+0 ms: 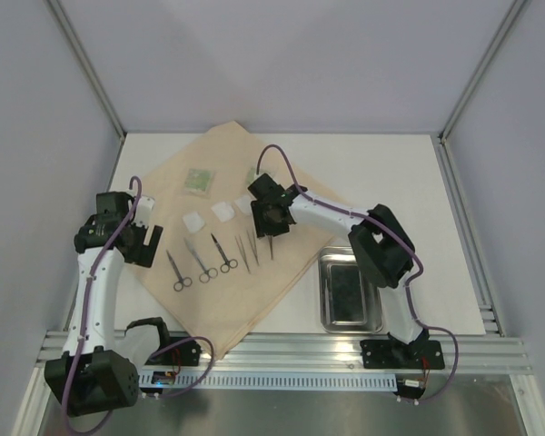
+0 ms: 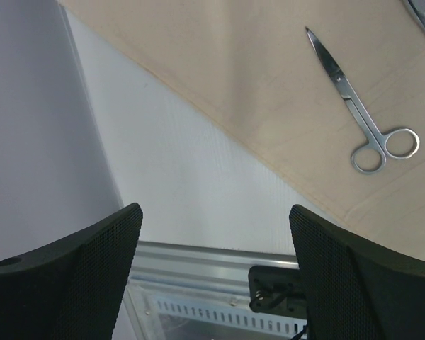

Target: Prepare the surgical pack

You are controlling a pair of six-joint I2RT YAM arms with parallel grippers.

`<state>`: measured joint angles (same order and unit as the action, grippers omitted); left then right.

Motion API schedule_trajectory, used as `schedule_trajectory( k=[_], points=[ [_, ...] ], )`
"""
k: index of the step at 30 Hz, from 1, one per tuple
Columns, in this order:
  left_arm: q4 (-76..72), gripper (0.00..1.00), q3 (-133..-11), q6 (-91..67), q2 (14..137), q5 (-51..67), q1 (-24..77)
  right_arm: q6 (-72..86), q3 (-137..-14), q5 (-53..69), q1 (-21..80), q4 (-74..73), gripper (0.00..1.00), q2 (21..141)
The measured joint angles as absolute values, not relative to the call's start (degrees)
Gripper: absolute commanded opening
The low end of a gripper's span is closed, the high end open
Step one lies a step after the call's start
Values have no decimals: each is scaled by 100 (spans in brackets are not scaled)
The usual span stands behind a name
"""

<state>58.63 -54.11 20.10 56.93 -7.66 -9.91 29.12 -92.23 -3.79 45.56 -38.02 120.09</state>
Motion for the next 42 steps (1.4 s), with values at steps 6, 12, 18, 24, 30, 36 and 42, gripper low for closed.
schedule_trajectory(
  k=[6,12,18,24,30,36,42],
  points=[
    [5612,94,-5408,2008,5798,-757,-991,2952,-9107,-456,4556,-3859,46,12014],
    [5529,94,-5408,2008,5806,-755,-991,3013,-8886,-384,4556,-3752,35,12014],
    [5531,94,-5406,2012,5765,-760,-991,3028,-8886,-355,4556,-3664,16,12051],
    [5542,94,-5404,2053,5684,-779,-991,3048,-8879,-362,4545,-3640,1,12055],
    [5568,94,-5404,2069,5666,-720,-991,3017,-8879,-469,4545,-3756,1,11972],
    [5719,94,-5463,2069,5739,-373,-991,3017,-8729,-666,4545,-4069,0,11065],
    [5867,94,-5806,2099,5948,51,-991,3122,-7898,-1151,4560,-4628,1,9225]
  ],
)
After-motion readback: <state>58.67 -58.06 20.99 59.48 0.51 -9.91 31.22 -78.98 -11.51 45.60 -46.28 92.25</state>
